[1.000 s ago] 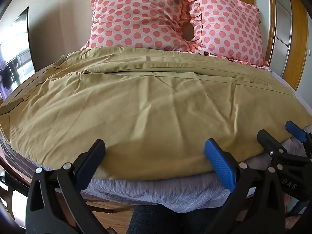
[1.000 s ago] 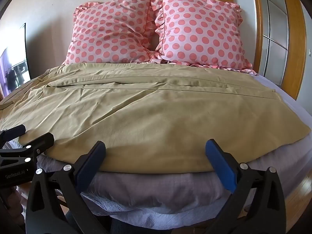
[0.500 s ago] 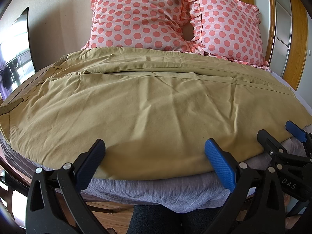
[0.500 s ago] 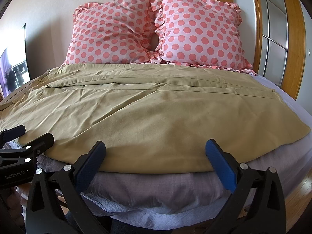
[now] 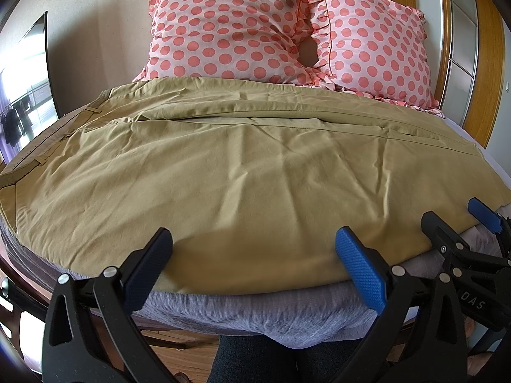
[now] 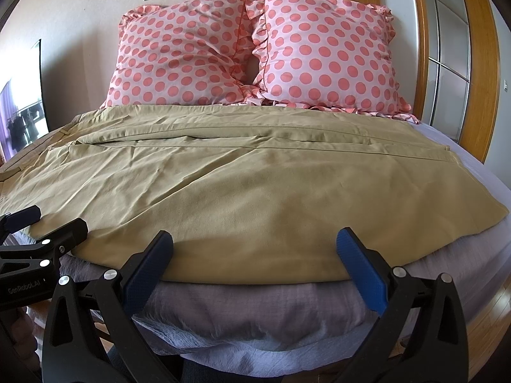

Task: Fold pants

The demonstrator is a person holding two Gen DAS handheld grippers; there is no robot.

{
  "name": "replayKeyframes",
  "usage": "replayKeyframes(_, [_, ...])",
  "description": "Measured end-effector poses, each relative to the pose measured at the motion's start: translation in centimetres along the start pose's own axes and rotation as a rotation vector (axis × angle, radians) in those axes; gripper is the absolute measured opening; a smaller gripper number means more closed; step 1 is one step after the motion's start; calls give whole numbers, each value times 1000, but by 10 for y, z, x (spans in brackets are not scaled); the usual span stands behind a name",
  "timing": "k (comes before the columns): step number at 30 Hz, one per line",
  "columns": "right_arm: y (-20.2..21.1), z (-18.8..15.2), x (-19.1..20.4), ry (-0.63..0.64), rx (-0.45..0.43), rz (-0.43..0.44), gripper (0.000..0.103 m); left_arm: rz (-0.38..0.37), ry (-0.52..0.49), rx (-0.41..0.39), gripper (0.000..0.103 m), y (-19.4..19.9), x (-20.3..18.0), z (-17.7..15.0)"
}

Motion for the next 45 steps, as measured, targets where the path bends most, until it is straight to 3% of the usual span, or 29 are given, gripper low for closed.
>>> replayKeyframes(41, [-1, -1, -1, 1, 9, 11, 102, 0, -2, -2, 101, 0, 0, 0])
replayKeyframes(45, [0, 24, -27, -36, 4, -5, 102, -8, -20, 6, 101, 3, 0, 3])
Point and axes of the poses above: each gripper's, at about its wrist camera, not at the fingertips, and y roughly against the way its jaws point, x to its left, z to its top, the point moved 9 cm from there along -y, roughly the way its jaws point, and after that the axes turned 5 degrees about -z, right-handed, at the moved point
